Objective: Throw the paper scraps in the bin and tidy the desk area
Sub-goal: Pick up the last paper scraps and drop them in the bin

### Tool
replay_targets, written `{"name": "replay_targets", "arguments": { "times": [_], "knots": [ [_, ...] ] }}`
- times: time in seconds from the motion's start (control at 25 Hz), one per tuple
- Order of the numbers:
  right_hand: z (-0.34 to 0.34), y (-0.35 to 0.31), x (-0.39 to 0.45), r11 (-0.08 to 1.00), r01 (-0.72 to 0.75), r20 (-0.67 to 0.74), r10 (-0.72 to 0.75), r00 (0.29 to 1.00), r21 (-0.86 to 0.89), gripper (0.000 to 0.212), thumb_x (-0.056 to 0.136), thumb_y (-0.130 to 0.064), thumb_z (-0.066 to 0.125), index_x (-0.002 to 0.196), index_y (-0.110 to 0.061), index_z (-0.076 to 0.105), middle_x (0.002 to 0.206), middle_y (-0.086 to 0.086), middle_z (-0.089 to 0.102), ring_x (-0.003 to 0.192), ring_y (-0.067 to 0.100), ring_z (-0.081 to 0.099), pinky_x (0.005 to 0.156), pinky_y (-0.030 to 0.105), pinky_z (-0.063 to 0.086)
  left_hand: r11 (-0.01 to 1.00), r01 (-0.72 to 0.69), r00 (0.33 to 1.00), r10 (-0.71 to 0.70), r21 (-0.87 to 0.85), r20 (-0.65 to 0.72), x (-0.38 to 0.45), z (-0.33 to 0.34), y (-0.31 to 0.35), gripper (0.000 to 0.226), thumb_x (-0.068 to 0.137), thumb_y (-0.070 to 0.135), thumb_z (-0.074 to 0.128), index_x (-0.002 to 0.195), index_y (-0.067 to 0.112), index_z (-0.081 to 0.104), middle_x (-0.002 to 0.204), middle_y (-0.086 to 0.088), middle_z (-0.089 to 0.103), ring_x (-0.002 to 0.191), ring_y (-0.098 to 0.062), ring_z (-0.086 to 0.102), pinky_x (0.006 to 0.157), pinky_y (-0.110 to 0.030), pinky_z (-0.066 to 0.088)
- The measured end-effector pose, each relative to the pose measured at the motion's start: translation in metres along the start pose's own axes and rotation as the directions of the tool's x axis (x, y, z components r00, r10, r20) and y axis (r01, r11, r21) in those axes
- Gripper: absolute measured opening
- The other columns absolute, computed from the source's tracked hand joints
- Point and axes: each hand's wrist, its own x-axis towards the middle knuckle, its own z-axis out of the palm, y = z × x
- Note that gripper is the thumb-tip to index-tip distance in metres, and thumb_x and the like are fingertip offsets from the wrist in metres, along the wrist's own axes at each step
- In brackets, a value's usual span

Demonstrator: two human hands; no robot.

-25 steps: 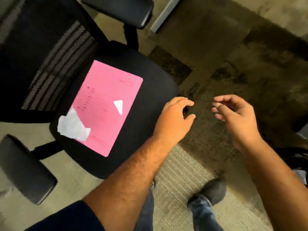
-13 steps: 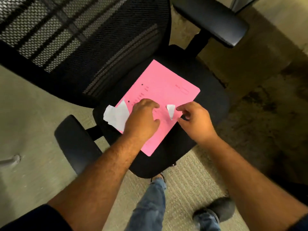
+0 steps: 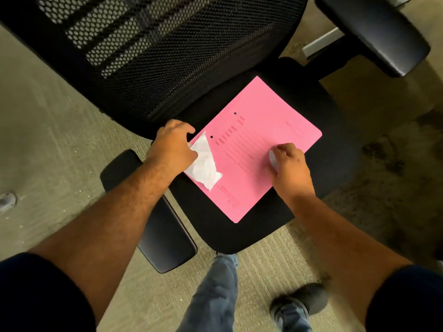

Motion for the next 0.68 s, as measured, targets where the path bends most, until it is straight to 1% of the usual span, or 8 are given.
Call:
{"name": "replay_targets", "arguments": {
  "times": [0.08, 0.12, 0.16, 0.28, 0.44, 0.52, 0.64, 0.68],
  "knots": [
    [0.002, 0.005, 0.002, 0.990, -0.052, -0.052, 0.060, 0.997, 0.133, 0.027, 0.096, -0.013, 0.072, 0.122, -0.016, 0.073, 0.131, 0.003, 0.060, 0.119, 0.018, 0.058, 0.103, 0.038, 0.053, 0.999, 0.045, 0.999, -0.045, 0.001, 0.021, 0.005, 0.000, -0.001, 0.070, 0.080, 0.014, 0.087, 0.142, 0.023, 0.057, 0.151, -0.001, 0.044, 0.134, -0.024, 0.047, 0.104, -0.047, 0.051],
    [0.003, 0.005, 0.004, 0.973, -0.099, -0.053, 0.112, 0.992, 0.209, 0.021, 0.095, -0.012, 0.074, 0.114, -0.020, 0.076, 0.125, -0.001, 0.061, 0.113, 0.012, 0.060, 0.102, 0.036, 0.054, 0.997, 0.072, 0.997, -0.072, 0.003, 0.036, 0.009, 0.000, -0.001, 0.073, 0.079, 0.014, 0.087, 0.144, 0.022, 0.055, 0.152, -0.001, 0.042, 0.134, -0.025, 0.047, 0.105, -0.048, 0.051],
    [0.005, 0.006, 0.005, 0.951, -0.125, -0.064, 0.148, 0.987, 0.282, 0.018, 0.094, -0.012, 0.077, 0.109, -0.020, 0.079, 0.119, -0.004, 0.062, 0.110, 0.011, 0.060, 0.101, 0.035, 0.055, 0.995, 0.096, 0.994, -0.097, 0.012, 0.057, 0.011, 0.002, -0.003, 0.075, 0.079, 0.014, 0.086, 0.145, 0.022, 0.054, 0.153, -0.001, 0.040, 0.134, -0.026, 0.047, 0.106, -0.049, 0.051],
    [0.013, 0.009, 0.001, 0.971, -0.044, -0.140, 0.079, 0.987, 0.235, 0.015, 0.089, -0.011, 0.084, 0.103, -0.015, 0.086, 0.108, -0.004, 0.064, 0.110, 0.020, 0.056, 0.098, 0.032, 0.053, 0.990, 0.134, 0.984, -0.137, 0.040, 0.110, 0.018, 0.004, -0.001, 0.079, 0.078, 0.010, 0.085, 0.148, 0.023, 0.050, 0.156, 0.000, 0.035, 0.135, -0.027, 0.047, 0.103, -0.048, 0.053],
    [0.010, 0.007, 0.005, 0.958, -0.064, -0.122, 0.101, 0.987, 0.280, 0.012, 0.087, -0.012, 0.085, 0.099, -0.013, 0.086, 0.108, -0.005, 0.061, 0.111, 0.024, 0.057, 0.094, 0.039, 0.059, 0.987, 0.158, 0.977, -0.161, 0.033, 0.137, 0.024, 0.003, 0.002, 0.083, 0.079, 0.007, 0.084, 0.151, 0.023, 0.046, 0.156, -0.003, 0.035, 0.129, -0.028, 0.054, 0.097, -0.043, 0.055],
    [0.008, 0.000, 0.010, 0.943, -0.041, -0.103, 0.079, 0.992, 0.330, 0.011, 0.088, -0.010, 0.084, 0.099, -0.009, 0.084, 0.112, 0.000, 0.063, 0.109, 0.025, 0.063, 0.093, 0.039, 0.061, 0.984, 0.171, 0.973, -0.178, 0.058, 0.148, 0.027, 0.002, 0.004, 0.085, 0.080, 0.006, 0.084, 0.153, 0.022, 0.043, 0.155, -0.006, 0.037, 0.128, -0.030, 0.055, 0.093, -0.043, 0.055],
    [0.010, -0.029, 0.016, 0.901, 0.034, -0.038, -0.019, 0.999, 0.433, 0.008, 0.089, -0.007, 0.082, 0.098, -0.006, 0.081, 0.118, 0.004, 0.065, 0.099, 0.020, 0.070, 0.090, 0.035, 0.063, 0.975, 0.183, 0.957, -0.207, 0.128, 0.201, 0.030, 0.000, 0.004, 0.087, 0.083, 0.007, 0.082, 0.156, 0.019, 0.037, 0.153, -0.011, 0.042, 0.133, -0.033, 0.053, 0.102, -0.050, 0.055],
    [0.012, -0.043, 0.016, 0.887, 0.041, -0.001, -0.045, 0.999, 0.461, 0.007, 0.089, -0.007, 0.082, 0.096, -0.007, 0.081, 0.120, 0.003, 0.065, 0.101, 0.019, 0.069, 0.091, 0.035, 0.063, 0.970, 0.184, 0.949, -0.217, 0.157, 0.227, 0.031, 0.000, 0.003, 0.088, 0.084, 0.008, 0.082, 0.157, 0.018, 0.035, 0.153, -0.012, 0.043, 0.135, -0.034, 0.052, 0.105, -0.051, 0.053]
  ]
}}
